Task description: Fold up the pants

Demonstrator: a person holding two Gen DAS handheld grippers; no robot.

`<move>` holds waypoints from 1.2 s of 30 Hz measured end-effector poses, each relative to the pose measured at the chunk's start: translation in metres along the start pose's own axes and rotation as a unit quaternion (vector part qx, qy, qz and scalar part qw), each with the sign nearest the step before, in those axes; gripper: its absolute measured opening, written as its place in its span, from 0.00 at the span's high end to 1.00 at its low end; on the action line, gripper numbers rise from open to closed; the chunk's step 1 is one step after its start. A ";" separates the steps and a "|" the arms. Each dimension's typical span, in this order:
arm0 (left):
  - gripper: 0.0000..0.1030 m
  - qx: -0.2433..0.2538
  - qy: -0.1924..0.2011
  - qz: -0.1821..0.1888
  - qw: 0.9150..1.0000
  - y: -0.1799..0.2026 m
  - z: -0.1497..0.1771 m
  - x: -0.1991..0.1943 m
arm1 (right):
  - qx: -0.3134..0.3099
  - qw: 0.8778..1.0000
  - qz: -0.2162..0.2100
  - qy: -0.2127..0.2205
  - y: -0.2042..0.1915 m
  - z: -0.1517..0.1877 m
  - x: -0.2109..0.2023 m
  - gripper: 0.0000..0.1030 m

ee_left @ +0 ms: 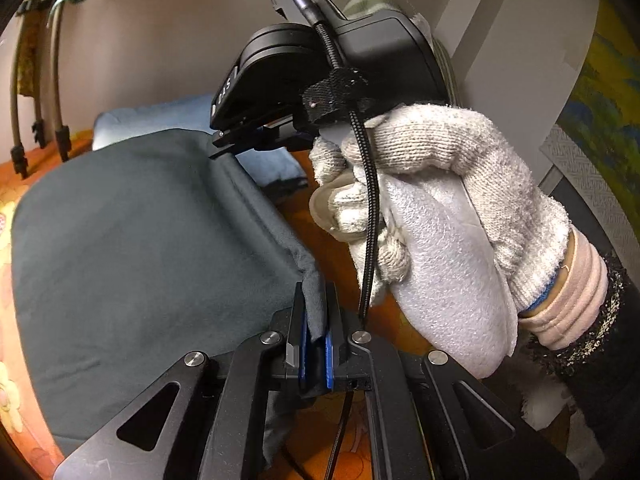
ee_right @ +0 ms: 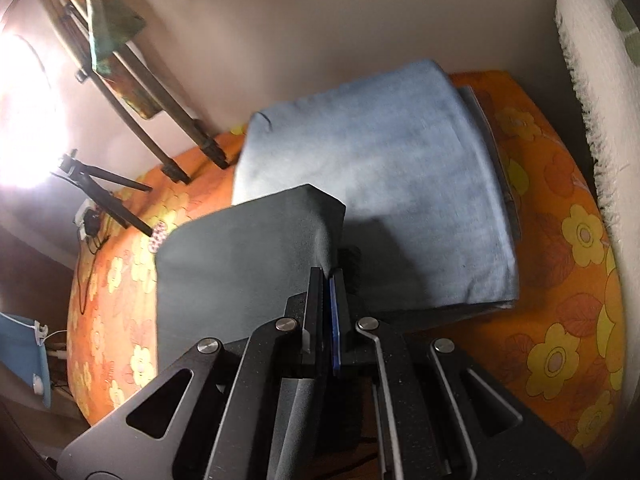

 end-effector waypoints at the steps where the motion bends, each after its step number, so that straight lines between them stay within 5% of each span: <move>1: 0.96 0.000 -0.002 -0.001 1.000 -0.002 0.000 0.002 | 0.000 1.000 0.001 -0.002 0.001 0.001 0.003 0.97; 9: 0.95 -0.005 -0.009 0.000 1.000 0.016 0.005 0.003 | -0.016 1.000 0.014 -0.005 -0.003 0.005 0.011 0.97; 12: 0.84 0.001 -0.015 0.003 1.000 0.023 0.007 -0.003 | -0.019 1.000 0.021 -0.003 -0.004 0.004 0.008 0.97; 19: 0.82 0.006 -0.025 0.003 1.000 0.023 0.015 -0.012 | -0.017 0.999 0.033 0.009 -0.001 0.004 -0.009 0.89; 21: 0.71 0.008 -0.023 0.002 1.000 0.020 0.017 -0.018 | -0.014 0.999 0.036 0.016 0.001 0.005 -0.016 0.80; 23: 0.67 0.015 -0.018 -0.005 1.000 0.016 0.019 -0.026 | -0.014 0.999 0.034 0.023 0.001 0.006 -0.024 0.71; 36: 0.67 0.005 0.029 -0.100 0.995 -0.053 0.001 -0.098 | -0.055 0.996 -0.015 0.074 -0.035 0.027 -0.082 0.60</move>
Point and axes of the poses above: each gripper's, at about its wrist camera, not at the fingertips, and x roughly the way its jaws point, y to its right, z to its underside, the point moved 4 cm from there along x, roughly the way its jaws point, and after that the axes turned 5 degrees about -x, right-handed, at the moved point
